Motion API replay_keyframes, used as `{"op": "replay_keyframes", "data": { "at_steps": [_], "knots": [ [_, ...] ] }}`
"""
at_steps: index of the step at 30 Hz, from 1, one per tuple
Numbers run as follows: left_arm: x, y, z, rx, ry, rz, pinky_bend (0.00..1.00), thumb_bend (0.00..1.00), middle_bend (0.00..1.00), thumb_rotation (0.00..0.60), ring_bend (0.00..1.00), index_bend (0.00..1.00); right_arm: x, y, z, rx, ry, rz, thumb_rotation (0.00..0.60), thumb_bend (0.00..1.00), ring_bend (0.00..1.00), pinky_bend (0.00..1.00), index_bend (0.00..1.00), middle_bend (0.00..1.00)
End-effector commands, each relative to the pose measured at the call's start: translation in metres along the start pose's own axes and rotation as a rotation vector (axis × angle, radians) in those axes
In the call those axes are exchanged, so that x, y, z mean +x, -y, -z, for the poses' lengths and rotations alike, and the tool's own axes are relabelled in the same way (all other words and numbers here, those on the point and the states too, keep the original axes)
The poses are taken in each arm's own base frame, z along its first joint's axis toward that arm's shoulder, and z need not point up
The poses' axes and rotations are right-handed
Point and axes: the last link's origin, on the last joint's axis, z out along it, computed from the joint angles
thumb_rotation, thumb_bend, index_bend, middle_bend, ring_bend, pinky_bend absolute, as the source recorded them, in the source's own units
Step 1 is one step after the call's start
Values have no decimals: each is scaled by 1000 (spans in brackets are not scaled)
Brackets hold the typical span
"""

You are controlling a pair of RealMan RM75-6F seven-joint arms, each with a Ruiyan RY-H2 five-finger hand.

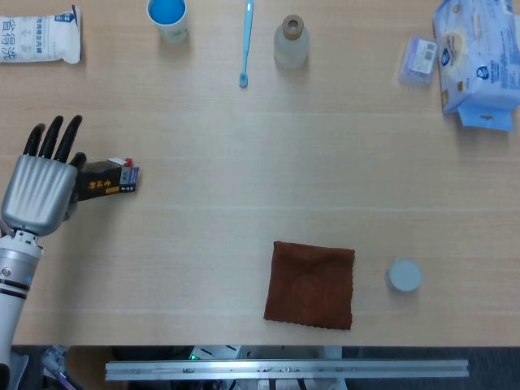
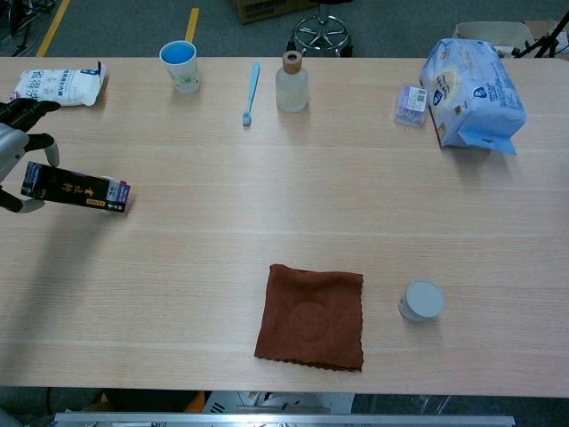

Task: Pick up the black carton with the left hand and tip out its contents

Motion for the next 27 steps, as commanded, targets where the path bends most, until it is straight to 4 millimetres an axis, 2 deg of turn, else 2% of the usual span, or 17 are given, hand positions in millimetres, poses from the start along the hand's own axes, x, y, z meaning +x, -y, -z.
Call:
{"op": "replay_keyframes", "data": {
  "at_steps": [1,17,22,27],
  "knots": [
    [8,1,-1,-19,-25,-59,128,141,46,600,7,570,0,0,0,0,0,1,600,207,129,229,137,217],
    [44,6,-6,-70,-156,-306,128,141,60,600,8,572,0,-1,1,0,-1,-3,600,207,129,229,137,217],
    [42,9,-5,-53,-143,-286,128,141,61,600,8,572,-1,-1,1,-2,1,-4,600,207,129,229,137,216],
    [33,14,-2,11,-58,-119,129,141,62,600,8,571,-1,0,1,-2,1,-2,600,207,129,229,137,216]
  ]
}}
